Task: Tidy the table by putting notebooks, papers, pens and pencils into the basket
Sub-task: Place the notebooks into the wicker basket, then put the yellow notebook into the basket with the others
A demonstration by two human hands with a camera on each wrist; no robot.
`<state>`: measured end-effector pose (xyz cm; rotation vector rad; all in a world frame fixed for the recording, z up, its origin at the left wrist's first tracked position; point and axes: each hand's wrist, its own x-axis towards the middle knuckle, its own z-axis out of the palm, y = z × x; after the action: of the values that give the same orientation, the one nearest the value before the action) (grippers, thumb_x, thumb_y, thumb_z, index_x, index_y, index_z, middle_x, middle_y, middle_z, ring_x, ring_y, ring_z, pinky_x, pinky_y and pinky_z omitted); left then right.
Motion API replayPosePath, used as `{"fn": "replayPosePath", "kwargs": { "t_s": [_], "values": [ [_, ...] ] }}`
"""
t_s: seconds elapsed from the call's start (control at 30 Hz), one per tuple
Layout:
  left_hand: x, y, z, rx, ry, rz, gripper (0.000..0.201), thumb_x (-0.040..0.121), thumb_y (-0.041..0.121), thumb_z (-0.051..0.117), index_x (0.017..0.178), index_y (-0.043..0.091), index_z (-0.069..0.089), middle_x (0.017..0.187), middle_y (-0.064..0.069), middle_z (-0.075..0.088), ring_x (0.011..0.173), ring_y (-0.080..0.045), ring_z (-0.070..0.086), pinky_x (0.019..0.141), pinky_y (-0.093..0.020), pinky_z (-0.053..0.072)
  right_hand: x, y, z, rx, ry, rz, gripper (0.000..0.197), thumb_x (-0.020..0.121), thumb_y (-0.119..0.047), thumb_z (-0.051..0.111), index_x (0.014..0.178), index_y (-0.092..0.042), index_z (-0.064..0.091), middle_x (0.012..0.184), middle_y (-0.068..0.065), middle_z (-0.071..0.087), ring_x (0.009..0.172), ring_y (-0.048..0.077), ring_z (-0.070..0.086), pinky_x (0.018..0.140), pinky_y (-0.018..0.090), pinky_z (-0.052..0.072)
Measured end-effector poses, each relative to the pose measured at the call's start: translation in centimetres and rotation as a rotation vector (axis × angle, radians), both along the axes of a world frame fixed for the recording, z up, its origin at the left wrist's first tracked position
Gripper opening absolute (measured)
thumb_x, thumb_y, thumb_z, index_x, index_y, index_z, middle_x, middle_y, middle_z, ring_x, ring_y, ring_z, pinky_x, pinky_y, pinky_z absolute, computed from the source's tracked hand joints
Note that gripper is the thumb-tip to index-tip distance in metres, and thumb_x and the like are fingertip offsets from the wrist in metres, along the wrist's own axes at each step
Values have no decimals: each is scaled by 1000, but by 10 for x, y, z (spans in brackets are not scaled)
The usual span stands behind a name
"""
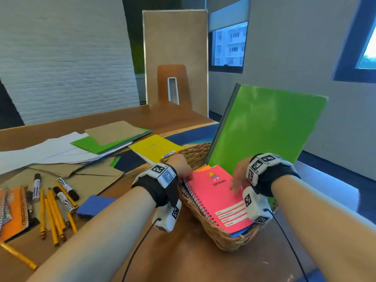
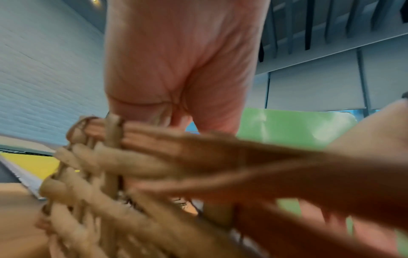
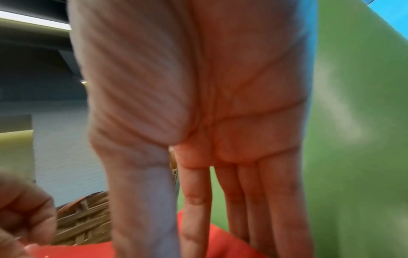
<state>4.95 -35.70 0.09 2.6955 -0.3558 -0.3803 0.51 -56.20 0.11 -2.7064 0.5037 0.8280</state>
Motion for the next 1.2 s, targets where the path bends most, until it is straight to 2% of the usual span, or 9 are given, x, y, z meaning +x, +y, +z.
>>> {"fn": "replayPosePath", "kwargs": {
  "t_s": [0.17,0.3,0.43,0.5,0.7,0.83,0.93,1.13,1.2],
  "values": [
    [-5,-3,4,176,-61,-63,36,80,27,74,104,3,64,80,-3,54,84,-19,57,59,-25,47,-5,21,14,-104,17,85,44,35,-51,86,73,-31,76,98,-5,71,93,16,67,82,32,53],
    [-4,-1,0,206,-87,-88,42,79,32,74,106,2,64,89,-4,54,87,-20,57,80,-31,51,-9,33,21,-133,-32,81,30,37,-61,83,49,-38,68,80,-18,64,77,6,62,63,23,46],
    [1,4,-3,39,-141,-79,19,78,20,71,91,7,69,93,-6,68,92,-21,65,68,-29,49,-7,54,29,-52,-19,172,47,73,-45,75,112,-20,69,119,0,64,107,22,62,94,40,50],
    [2,10,-1,-113,-219,-30,9,80,11,62,83,9,70,90,-8,70,91,-24,66,69,-30,50,-5,63,36,22,-93,191,47,81,-37,70,119,-11,64,121,4,65,106,22,64,98,38,48],
    [24,47,9,-323,-338,119,10,86,14,56,78,12,62,87,-9,64,86,-24,58,70,-30,46,22,92,53,181,-430,181,22,84,-18,66,103,-7,71,98,10,70,81,16,62,53,21,45],
    [49,83,3,-264,-294,180,22,87,8,49,65,10,51,70,-11,52,64,-22,48,54,-27,35,53,120,58,236,-614,154,21,87,-9,58,101,1,70,91,16,69,83,24,64,74,33,54],
    [63,110,-5,-167,-220,179,33,87,5,48,56,11,38,59,-10,38,51,-19,32,48,-26,23,80,148,60,243,-637,213,25,87,-7,53,103,7,67,87,24,67,73,23,56,69,32,49],
    [96,155,-16,-56,-181,205,11,86,7,50,78,5,56,80,-14,58,83,-31,62,63,-33,45,134,214,52,127,-573,295,27,87,-9,58,110,2,67,112,18,67,103,28,64,86,37,53],
    [107,169,-19,-23,-177,213,14,86,9,52,88,2,64,93,-15,66,97,-31,63,76,-35,50,152,231,44,61,-529,336,26,88,-12,58,108,1,68,109,16,69,95,25,66,84,37,54]
  ]
}}
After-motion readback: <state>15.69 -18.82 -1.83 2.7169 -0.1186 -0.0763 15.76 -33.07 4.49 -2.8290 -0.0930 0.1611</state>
